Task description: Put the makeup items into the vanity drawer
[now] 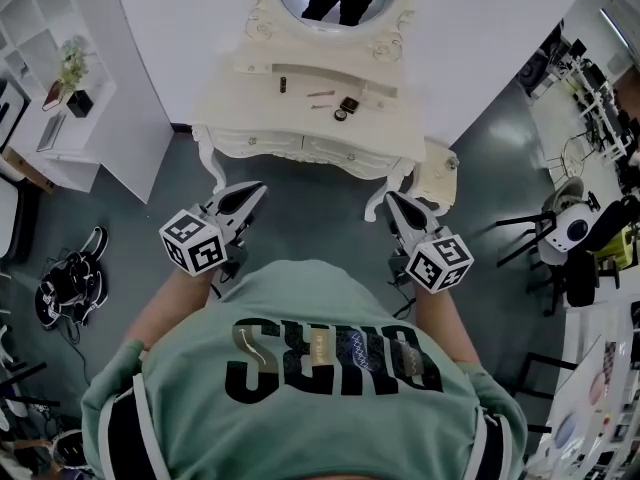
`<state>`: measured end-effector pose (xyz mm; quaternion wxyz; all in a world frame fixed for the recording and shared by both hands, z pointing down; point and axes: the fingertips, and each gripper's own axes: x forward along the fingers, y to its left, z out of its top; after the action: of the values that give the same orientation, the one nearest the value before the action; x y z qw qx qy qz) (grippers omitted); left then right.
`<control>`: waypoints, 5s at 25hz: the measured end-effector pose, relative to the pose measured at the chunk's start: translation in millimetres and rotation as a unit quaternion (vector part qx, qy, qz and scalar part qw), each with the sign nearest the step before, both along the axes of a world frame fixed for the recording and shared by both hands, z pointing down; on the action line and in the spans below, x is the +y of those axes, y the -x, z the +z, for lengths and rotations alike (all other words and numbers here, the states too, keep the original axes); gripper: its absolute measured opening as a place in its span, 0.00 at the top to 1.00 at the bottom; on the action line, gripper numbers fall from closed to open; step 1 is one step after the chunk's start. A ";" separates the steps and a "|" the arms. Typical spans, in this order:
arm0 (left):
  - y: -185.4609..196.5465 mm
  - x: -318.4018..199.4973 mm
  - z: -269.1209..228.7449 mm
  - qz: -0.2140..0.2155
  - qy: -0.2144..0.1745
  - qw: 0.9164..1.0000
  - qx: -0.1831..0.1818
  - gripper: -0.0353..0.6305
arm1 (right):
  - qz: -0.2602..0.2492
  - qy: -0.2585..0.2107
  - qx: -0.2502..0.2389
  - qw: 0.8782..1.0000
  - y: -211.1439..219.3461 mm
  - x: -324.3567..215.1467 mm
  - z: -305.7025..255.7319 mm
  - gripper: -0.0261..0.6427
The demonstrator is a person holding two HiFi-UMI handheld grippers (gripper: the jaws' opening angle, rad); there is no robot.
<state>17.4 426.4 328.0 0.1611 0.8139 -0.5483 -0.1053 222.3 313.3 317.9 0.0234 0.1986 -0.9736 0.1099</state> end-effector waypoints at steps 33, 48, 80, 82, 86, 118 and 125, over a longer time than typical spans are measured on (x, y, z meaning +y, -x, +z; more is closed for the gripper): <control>278.8 -229.5 -4.3 0.108 -0.005 0.994 -0.004 0.94 | 0.079 0.001 0.013 0.997 260.7 -188.4 -7.2 0.95; 242.5 -382.0 36.8 0.036 0.029 0.999 -0.008 0.94 | 0.019 0.013 0.018 1.000 232.8 -371.9 34.9 0.95; 296.8 -496.8 286.2 -0.017 0.266 0.949 -0.169 0.63 | -0.019 0.059 0.095 0.994 273.4 -454.9 121.0 0.95; 296.4 -502.3 301.5 -0.009 0.276 0.945 -0.175 0.62 | -0.023 0.063 0.105 0.992 273.2 -454.1 129.3 0.94; 297.3 -511.9 324.7 -0.003 0.291 0.935 -0.202 0.62 | -0.028 0.064 0.118 0.991 273.1 -454.9 139.3 0.94; 281.9 -514.9 10.1 -0.014 0.123 0.970 -0.211 0.80 | -0.061 -0.032 0.043 0.997 309.9 -498.3 -3.7 0.95; 231.9 -555.9 30.0 0.055 0.135 0.963 -0.227 0.80 | -0.006 -0.018 0.039 0.999 268.7 -527.8 5.2 0.94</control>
<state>-214.5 -129.5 358.1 0.1463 0.8161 -0.5339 0.1662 -46.4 -214.5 323.1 0.0586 0.1970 -0.9750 0.0847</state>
